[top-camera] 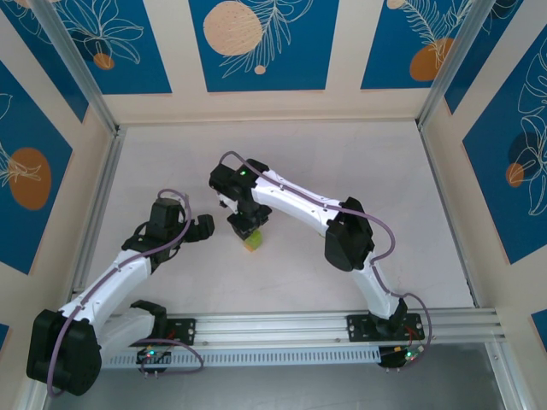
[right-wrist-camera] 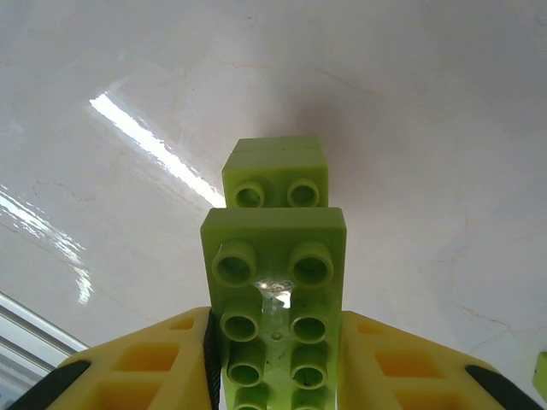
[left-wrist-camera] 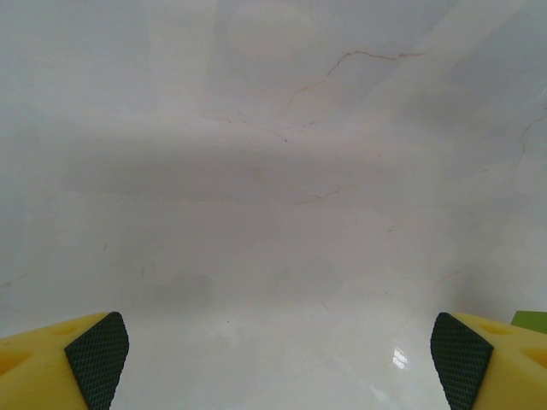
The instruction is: Assemble a carrot with lego
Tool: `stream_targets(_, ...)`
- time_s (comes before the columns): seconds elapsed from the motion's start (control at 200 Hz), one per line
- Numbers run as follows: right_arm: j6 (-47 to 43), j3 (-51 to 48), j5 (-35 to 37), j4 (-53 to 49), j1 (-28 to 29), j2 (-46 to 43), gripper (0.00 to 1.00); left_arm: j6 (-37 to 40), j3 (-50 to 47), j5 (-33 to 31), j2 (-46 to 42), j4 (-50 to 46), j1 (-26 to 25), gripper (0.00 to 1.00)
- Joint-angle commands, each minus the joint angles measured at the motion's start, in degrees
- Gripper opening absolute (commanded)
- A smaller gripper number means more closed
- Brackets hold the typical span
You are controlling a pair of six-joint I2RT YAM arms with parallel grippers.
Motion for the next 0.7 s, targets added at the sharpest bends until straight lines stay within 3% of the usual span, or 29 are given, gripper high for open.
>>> stream_targets(0.0, -1.09, 1.78, 0.87, -2.03, -0.64, -0.09, 0.35, 0.72, -0.42, 0.85, -0.16, 0.85, 0.78, 0.94)
stream_targets(0.695, -2.19, 2.22, -2.46, -2.11, -0.80, -0.50, 0.35, 0.81, -0.32, 0.91, -0.15, 0.68, 0.78, 0.94)
